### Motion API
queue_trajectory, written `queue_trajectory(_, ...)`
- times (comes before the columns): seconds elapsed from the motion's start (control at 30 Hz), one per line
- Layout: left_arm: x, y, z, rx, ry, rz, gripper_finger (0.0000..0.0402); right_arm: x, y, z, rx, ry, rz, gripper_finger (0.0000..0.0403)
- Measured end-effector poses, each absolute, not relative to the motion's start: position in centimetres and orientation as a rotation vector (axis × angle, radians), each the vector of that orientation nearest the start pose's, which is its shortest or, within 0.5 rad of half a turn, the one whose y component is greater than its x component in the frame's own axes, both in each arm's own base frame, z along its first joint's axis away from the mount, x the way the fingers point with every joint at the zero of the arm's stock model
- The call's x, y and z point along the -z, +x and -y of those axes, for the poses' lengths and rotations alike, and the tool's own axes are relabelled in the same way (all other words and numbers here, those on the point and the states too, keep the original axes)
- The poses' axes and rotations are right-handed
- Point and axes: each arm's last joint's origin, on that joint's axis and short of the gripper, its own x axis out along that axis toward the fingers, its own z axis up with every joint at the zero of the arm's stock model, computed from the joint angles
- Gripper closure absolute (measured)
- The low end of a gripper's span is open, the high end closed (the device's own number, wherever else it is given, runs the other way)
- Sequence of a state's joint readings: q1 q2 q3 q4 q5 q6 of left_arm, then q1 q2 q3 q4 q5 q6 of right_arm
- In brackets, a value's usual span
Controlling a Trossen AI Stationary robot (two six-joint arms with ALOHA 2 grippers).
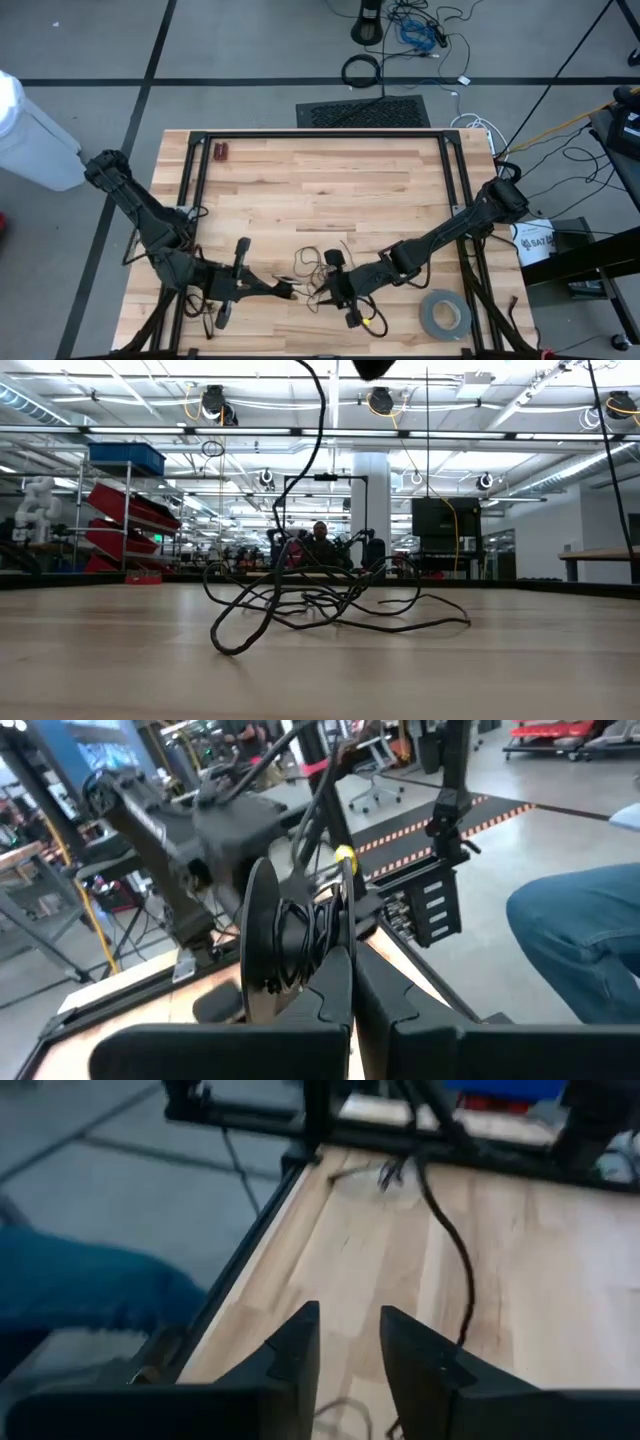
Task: Coil cords
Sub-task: Coil the black wire on the spool
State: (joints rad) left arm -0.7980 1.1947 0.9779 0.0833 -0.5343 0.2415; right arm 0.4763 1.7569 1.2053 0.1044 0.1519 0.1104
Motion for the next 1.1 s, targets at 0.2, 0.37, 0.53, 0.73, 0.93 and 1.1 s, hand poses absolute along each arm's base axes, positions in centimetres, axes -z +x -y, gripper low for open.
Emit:
queue_trajectory(0.2, -34.6, 18.6, 18.1, 0.310, 0.344, -0.079, 0.0402, -22.2, 35.1, -16.0, -0.240, 0.016, -0.277, 0.0279)
queue_trajectory(0.37, -34.5, 18.3, 18.2, 0.320, 0.353, -0.090, 0.0402, -21.6, 35.1, -15.2, -0.223, 0.043, -0.255, 0.0264)
queue_trajectory(0.53, -34.5, 18.3, 18.2, 0.319, 0.353, -0.090, 0.0402, -21.6, 35.1, -15.2, -0.254, 0.079, -0.263, 0.0257)
queue_trajectory(0.73, -34.5, 18.3, 18.2, 0.319, 0.350, -0.087, 0.0402, -21.6, 35.2, -15.1, -0.267, 0.096, -0.268, 0.0257)
queue_trajectory(0.93, -34.5, 18.3, 18.2, 0.318, 0.350, -0.087, 0.0402, -20.3, 35.7, -15.0, -0.256, 0.099, -0.300, 0.0257)
queue_trajectory(1.1, -34.5, 18.3, 18.2, 0.317, 0.349, -0.088, 0.0402, -20.2, 35.9, -15.0, -0.281, 0.109, -0.273, 0.0261)
